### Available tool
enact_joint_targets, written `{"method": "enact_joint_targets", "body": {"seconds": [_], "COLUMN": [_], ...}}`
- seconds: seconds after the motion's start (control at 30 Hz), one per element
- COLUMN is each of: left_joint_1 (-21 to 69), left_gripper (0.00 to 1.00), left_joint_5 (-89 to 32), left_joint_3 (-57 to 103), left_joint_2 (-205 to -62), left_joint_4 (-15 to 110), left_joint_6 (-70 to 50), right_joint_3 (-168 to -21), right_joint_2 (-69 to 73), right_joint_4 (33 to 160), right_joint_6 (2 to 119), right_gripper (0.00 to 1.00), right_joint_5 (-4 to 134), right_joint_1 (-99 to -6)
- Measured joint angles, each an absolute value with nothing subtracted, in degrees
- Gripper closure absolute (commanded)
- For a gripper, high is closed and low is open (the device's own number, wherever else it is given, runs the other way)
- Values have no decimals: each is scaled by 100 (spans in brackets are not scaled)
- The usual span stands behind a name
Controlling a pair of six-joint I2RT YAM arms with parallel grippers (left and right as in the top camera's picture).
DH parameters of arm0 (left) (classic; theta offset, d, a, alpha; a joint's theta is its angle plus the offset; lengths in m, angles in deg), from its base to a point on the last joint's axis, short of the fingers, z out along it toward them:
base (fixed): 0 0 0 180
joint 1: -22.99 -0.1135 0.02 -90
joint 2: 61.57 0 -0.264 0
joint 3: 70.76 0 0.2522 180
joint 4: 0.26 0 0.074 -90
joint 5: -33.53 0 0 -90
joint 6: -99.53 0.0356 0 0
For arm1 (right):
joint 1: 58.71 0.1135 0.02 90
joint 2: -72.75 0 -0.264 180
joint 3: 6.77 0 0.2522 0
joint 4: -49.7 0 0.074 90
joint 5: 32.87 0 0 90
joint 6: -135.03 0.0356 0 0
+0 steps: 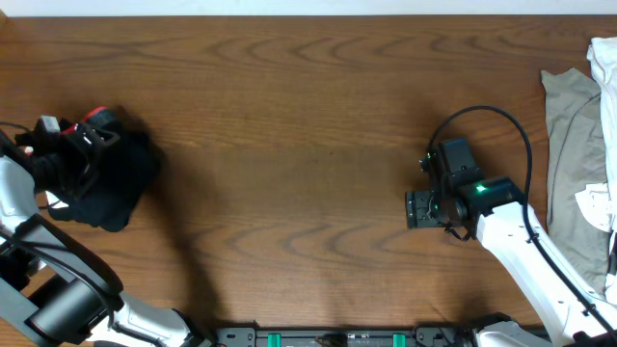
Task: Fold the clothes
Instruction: 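Press the folded pants down with the left gripper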
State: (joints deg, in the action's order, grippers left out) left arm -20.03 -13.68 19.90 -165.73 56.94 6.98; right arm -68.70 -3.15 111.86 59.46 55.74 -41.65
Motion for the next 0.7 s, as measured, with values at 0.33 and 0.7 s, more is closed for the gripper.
{"method": "enact_joint_targets", "body": {"seconds": [0.33,0.7], "left_joint_1": [-2058,-2342], "left_gripper": [2,2], "left_joint_5": [-1375,-1253], "left_joint_3": [1440,1271], "left_joint_2": [-16573,-16638], "left_joint_4": [4971,4698], "left_joint_6": [696,521], "right_joint_3": [-6870,-6870], "right_joint_2": [-315,-315], "right_joint_4": [11188,11206], "right_joint_6": [5946,5946], "right_gripper": [21,21], "right_joint_5": [5497,5478], "right_joint_1": [-4165,-4165]}}
